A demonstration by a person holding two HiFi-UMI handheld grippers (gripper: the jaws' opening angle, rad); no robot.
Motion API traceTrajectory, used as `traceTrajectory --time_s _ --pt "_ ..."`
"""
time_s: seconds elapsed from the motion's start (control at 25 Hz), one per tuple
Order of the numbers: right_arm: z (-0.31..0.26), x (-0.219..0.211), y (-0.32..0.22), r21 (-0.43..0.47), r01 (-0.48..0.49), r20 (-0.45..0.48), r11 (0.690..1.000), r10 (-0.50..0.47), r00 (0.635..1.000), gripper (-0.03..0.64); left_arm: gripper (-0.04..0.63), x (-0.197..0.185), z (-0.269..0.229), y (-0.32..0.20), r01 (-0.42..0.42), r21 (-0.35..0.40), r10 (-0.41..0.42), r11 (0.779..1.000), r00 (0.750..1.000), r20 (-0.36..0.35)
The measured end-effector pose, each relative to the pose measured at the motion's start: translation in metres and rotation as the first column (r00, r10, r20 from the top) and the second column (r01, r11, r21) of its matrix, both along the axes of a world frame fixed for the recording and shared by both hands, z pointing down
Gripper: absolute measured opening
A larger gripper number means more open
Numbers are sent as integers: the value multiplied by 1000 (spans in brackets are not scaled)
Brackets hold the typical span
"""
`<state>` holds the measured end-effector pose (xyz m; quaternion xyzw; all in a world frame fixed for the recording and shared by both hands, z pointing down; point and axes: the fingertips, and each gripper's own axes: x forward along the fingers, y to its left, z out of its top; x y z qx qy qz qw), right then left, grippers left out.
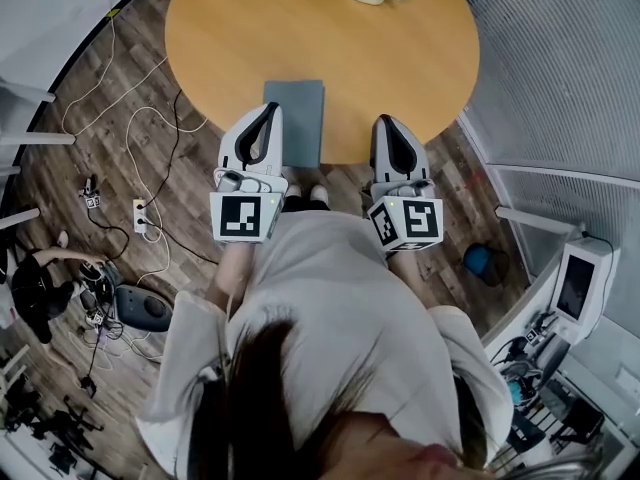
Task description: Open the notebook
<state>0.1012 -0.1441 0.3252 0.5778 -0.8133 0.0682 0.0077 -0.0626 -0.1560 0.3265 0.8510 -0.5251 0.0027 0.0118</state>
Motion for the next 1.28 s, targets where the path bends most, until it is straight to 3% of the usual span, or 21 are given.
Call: traceTrajectory --time_s 0.4,0.6,0.8,0.96,1.04,1.28 --pt "0 -4 7 2 9 -4 1000 -9 1000 2 17 -2 -3 4 -1 24 1 1000 1000 -6" --pt "1 0 10 0 3 -1 1000 -3 1000 2 17 1 2 8 -3 -4 3 1000 1000 8" --pt "7 2 15 -22 -7 7 1000 7 1000 2 17 9 11 11 -67 -23 68 998 997 44" --pt "18 4 20 -57 -19 11 998 20 1000 2 25 21 40 16 -142 -79 151 987 980 127" --pt "25 5 22 -77 -25 8 997 26 1000 2 88 29 56 21 -177 -118 195 977 967 163" --pt "47 11 30 -138 -48 -9 989 47 999 2 154 54 112 42 -277 -245 333 929 913 234"
